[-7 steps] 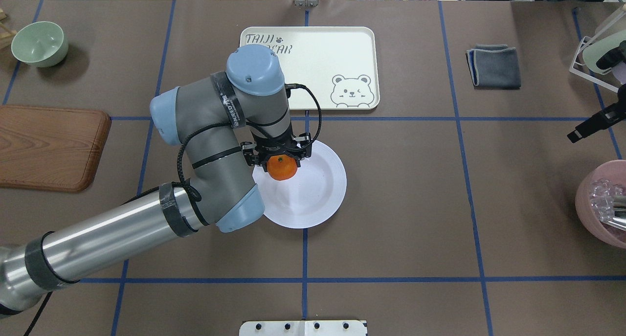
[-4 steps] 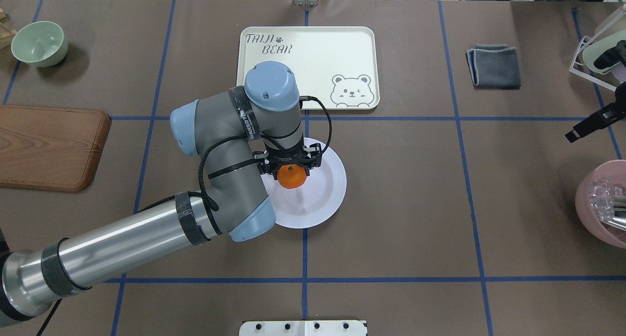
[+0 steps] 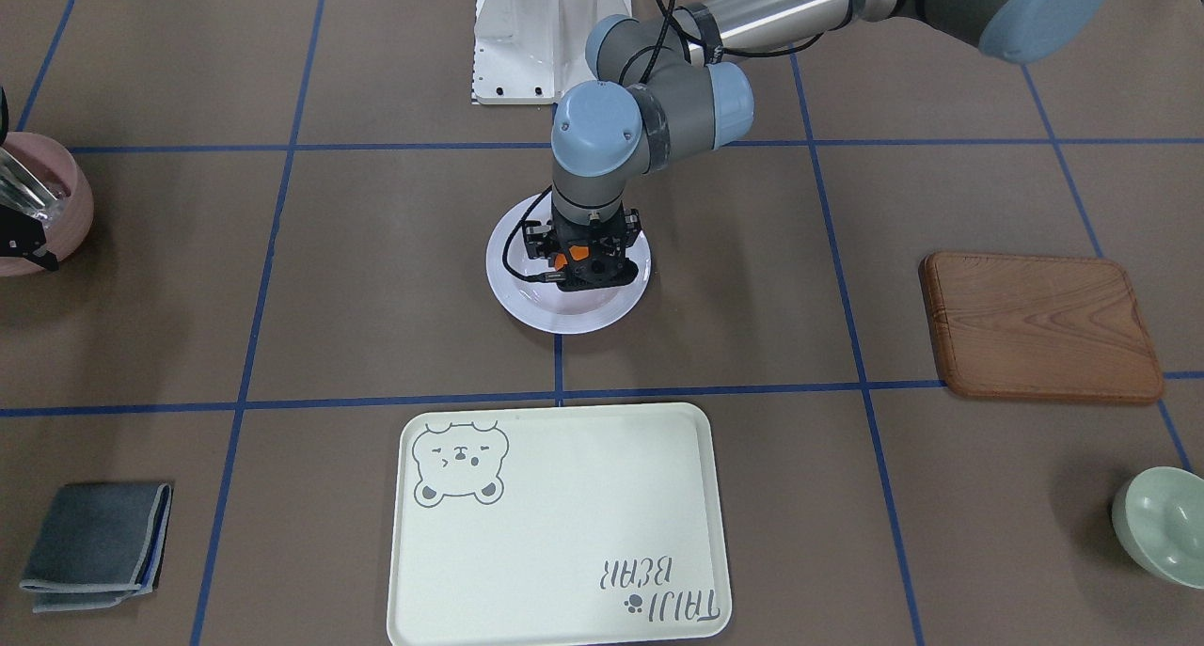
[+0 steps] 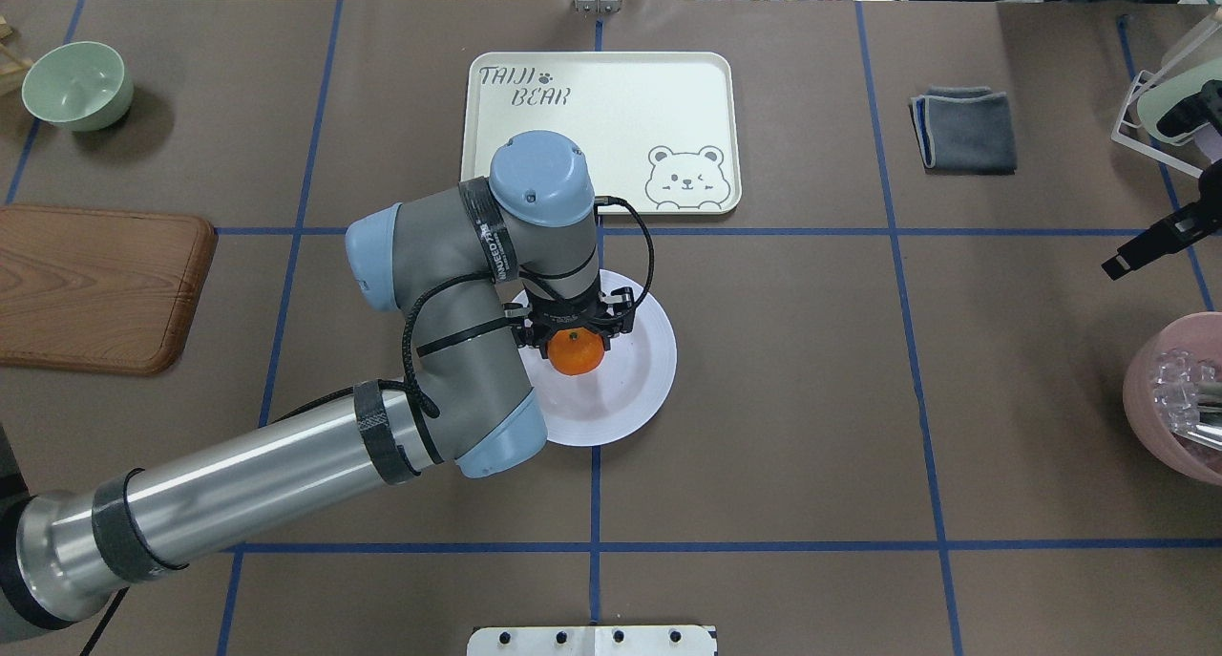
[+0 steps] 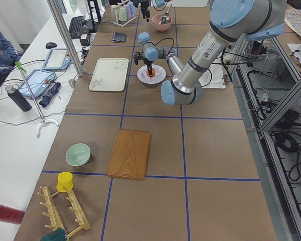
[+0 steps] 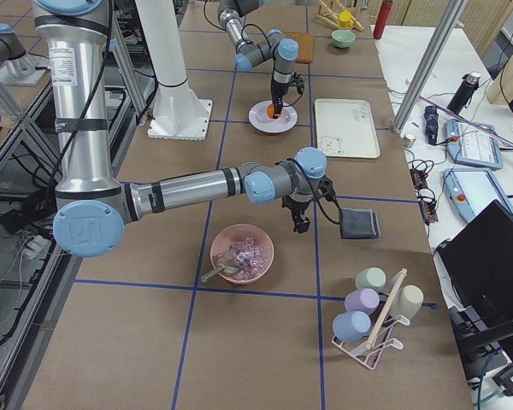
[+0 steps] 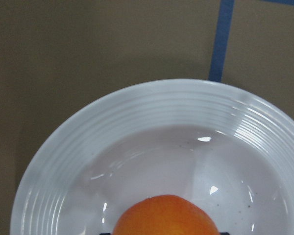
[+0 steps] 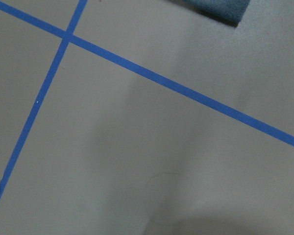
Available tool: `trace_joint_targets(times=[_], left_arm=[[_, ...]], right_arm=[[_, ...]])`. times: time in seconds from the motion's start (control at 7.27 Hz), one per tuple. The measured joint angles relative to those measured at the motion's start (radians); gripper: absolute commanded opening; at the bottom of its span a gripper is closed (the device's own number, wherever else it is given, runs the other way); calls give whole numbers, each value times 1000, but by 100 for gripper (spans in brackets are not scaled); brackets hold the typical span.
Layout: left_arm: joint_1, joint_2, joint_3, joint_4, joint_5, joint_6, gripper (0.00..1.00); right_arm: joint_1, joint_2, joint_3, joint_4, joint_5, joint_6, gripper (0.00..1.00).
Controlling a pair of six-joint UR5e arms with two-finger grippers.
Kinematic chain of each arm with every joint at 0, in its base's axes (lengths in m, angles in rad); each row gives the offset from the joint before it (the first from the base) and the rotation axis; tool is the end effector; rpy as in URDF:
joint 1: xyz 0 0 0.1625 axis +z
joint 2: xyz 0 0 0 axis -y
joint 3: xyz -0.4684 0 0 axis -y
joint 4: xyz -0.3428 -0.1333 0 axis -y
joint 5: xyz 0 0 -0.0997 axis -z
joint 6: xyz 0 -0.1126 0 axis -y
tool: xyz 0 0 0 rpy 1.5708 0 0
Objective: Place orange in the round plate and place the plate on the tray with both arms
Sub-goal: 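Lower the orange onto the white plate and open the left gripper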
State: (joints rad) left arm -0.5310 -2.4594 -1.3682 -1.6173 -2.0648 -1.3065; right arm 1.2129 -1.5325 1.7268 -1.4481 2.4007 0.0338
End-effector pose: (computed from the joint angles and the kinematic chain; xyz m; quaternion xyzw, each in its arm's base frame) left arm 0.6229 -0.4584 0.2477 -0.0760 0.4086 -0.0336 0.9089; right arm -0.1186 -0.4603 0.6055 0.0642 -0.4186 -0.2086 0.8816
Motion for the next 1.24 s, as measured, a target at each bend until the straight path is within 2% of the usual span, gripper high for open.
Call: trace_joint_targets(times=[0.41,0.55,0.69,0.83,1.1,1.24], left_arm=[[6,-9,15,-8,2,-3,1],[11,-9,18,-10,8,-5,11],[15,-9,20,-13,14,-8,27],[16,-10,20,-16,17,-9,53],[17,-8,26,-32,20,-9,87],[18,-8,29,-38,22,-9,97]], right_arm=[[-1,0,-1,-1,0,0,100],[-2,0,-1,-1,0,0,100],[-2,0,-2,-2,0,0,100],[-2,0,-2,-2,0,0,100],[-2,0,-3,-2,0,0,100],[-2,0,-3,-2,0,0,100]])
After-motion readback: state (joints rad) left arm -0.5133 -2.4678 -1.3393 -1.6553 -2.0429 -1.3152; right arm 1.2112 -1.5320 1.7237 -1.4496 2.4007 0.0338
